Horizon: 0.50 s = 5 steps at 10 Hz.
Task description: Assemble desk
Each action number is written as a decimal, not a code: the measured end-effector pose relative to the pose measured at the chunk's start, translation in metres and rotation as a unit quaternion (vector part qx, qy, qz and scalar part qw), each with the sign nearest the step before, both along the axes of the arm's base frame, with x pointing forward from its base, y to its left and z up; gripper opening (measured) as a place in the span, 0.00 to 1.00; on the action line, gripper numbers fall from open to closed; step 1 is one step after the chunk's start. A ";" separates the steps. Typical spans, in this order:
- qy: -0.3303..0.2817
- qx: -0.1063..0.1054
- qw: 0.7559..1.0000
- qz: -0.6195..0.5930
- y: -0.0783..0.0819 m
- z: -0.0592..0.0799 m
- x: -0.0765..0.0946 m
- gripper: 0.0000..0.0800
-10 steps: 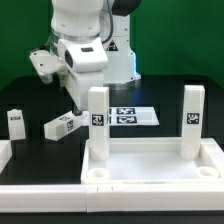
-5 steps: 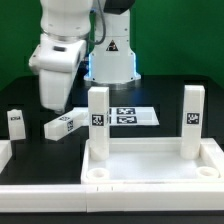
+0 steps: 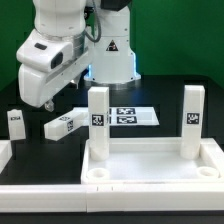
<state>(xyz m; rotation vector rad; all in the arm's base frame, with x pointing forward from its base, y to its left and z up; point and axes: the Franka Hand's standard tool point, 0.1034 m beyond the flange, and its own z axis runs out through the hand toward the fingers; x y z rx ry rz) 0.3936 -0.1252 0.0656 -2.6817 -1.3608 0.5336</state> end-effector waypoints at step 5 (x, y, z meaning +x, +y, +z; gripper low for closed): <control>-0.006 -0.076 0.950 -0.302 0.002 -0.012 -0.006 0.81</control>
Offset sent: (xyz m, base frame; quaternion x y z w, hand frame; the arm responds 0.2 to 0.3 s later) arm 0.0042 -0.0085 0.0000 0.0954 -0.0477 0.3111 0.9444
